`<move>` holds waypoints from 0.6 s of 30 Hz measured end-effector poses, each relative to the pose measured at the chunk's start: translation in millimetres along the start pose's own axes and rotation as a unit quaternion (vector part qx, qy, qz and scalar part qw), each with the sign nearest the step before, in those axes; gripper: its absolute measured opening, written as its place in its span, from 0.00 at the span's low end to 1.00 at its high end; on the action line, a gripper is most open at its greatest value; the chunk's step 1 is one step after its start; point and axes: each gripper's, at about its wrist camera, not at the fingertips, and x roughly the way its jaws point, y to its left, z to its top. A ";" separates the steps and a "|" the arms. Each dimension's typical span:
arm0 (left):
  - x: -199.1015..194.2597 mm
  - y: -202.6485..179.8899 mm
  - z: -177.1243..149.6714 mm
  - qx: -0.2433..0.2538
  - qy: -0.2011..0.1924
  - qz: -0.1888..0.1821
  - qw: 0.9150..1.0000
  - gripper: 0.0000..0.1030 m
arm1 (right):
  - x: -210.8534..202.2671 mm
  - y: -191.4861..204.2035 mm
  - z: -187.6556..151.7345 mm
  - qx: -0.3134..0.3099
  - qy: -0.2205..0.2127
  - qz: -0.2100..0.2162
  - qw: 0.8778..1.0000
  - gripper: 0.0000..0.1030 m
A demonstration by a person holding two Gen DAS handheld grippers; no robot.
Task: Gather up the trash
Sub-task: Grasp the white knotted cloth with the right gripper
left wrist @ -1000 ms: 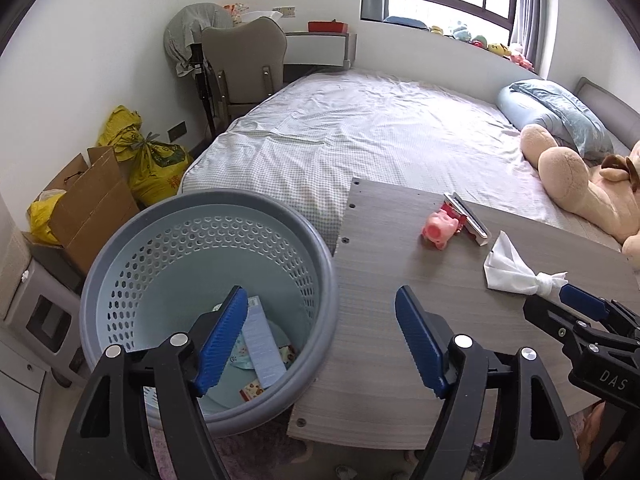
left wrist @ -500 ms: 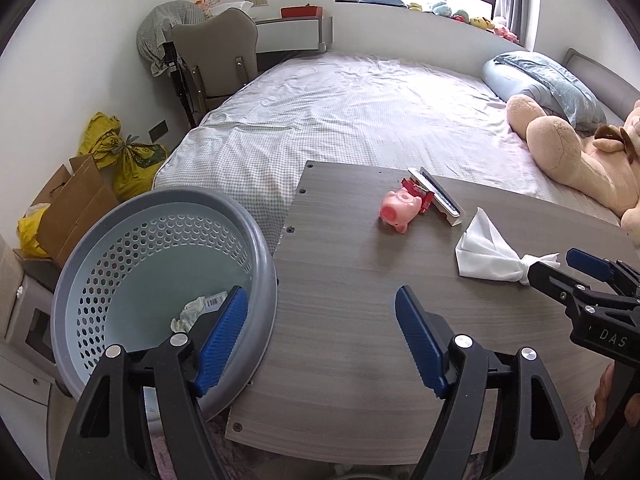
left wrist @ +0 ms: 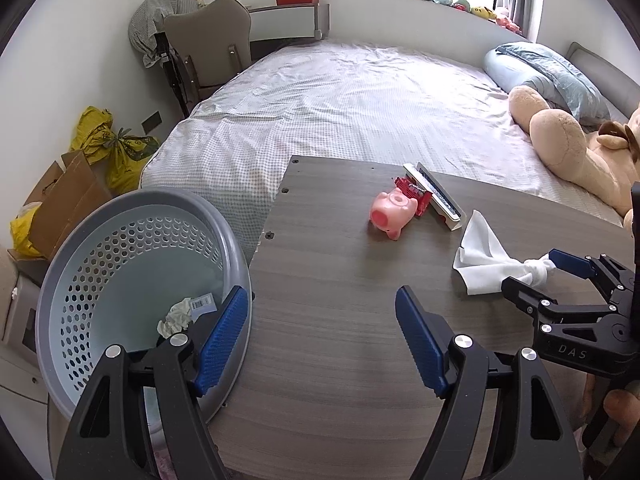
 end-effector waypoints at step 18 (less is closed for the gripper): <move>37.5 -10.8 24.3 0.005 0.013 -0.017 1.000 0.71 | -3.9 -9.1 -7.9 0.071 -0.014 0.042 0.996 0.42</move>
